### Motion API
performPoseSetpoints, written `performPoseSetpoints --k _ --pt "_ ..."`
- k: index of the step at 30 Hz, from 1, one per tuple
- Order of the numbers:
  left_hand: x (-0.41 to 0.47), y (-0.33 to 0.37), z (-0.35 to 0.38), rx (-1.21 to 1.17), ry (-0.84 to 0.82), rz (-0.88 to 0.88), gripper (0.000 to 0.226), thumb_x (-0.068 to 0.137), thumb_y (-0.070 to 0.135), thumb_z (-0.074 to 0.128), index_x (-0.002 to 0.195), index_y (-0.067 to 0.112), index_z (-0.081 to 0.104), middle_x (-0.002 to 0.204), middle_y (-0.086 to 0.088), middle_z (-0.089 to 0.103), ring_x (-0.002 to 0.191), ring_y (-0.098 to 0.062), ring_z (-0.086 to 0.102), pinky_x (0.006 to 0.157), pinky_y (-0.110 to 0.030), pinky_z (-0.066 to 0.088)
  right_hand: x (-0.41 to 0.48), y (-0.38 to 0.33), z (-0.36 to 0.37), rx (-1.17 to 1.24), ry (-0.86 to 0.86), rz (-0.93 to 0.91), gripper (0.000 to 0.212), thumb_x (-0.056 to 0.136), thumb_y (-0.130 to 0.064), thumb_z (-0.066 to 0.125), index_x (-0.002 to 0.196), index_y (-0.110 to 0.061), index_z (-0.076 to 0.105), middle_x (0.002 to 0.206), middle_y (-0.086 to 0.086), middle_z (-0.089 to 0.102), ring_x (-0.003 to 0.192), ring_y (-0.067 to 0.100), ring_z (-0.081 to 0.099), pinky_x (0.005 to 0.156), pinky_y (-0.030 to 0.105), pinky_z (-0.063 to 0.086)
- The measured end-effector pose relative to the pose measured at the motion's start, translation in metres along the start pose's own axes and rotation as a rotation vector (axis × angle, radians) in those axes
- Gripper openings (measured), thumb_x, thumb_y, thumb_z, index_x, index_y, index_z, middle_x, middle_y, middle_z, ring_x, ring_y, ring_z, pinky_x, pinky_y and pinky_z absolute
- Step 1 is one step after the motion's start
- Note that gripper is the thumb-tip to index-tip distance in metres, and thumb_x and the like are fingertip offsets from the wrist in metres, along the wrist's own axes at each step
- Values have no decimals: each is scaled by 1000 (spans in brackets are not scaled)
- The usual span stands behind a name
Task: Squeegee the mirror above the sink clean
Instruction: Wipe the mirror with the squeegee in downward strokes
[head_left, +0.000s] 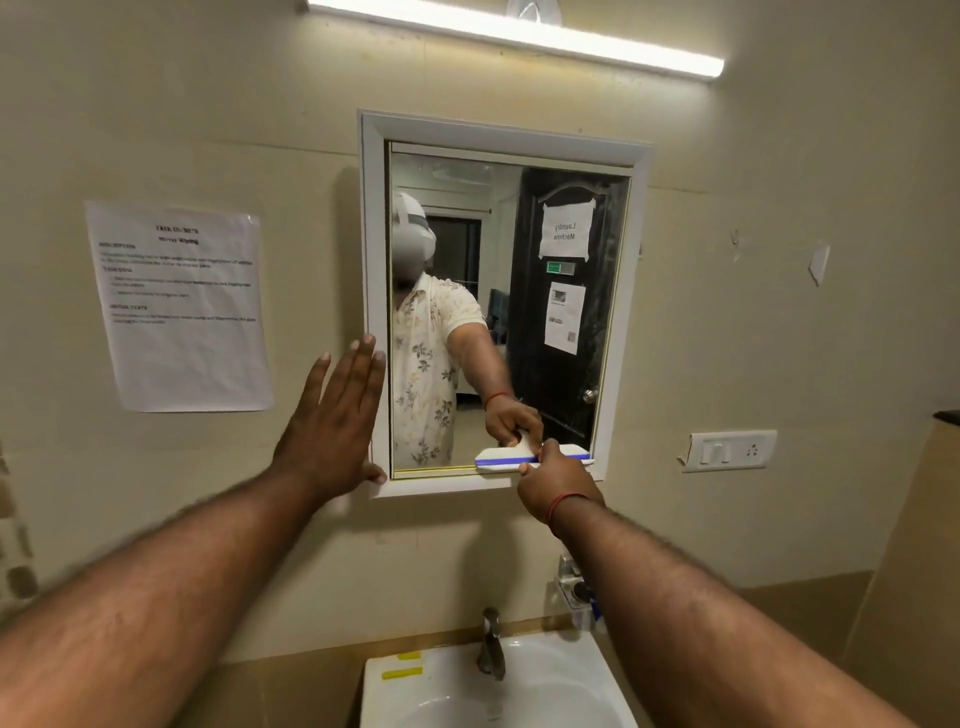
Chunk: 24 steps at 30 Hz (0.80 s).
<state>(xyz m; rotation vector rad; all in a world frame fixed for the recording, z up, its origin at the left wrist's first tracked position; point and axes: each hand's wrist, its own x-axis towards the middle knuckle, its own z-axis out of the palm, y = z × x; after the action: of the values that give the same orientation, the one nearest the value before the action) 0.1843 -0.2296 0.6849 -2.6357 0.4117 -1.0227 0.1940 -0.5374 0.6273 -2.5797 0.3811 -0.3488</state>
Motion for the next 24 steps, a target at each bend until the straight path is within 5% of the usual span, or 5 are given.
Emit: performPoseSetpoints --k 9,14,20,24 --pt "40 11 -34 -30 -36 -147 185 57 61 105 167 -3 -30 175 -24 -41 168 -39 -26 140 -56 -2 8 0 -5 -2 -47 -11 41 103 -40 55 140 -25 45 124 10 70 109 32 70 97 52 61" --pt "38 19 -42 -38 -67 -206 182 63 58 103 165 0 -35 172 -21 -47 170 -38 -21 139 -60 1 14 0 -12 -2 -109 -1 65 98 -34 59 159 -25 36 132 12 68 115 33 69 99 50 60" --pt "37 24 -46 -63 -80 -238 187 58 49 109 164 5 -38 171 -16 -50 170 -39 19 139 -60 8 -21 8 -14 -149 -141 -141 51 103 -33 57 152 -22 46 131 8 69 117 31 68 91 41 58" --pt "34 28 -51 -67 -79 -259 187 56 46 110 167 4 -34 172 -19 -48 141 -34 55 139 -58 15 -57 26 3 -17 -140 -162 32 107 -40 59 133 -24 52 115 4 72 101 25 69 84 40 59"
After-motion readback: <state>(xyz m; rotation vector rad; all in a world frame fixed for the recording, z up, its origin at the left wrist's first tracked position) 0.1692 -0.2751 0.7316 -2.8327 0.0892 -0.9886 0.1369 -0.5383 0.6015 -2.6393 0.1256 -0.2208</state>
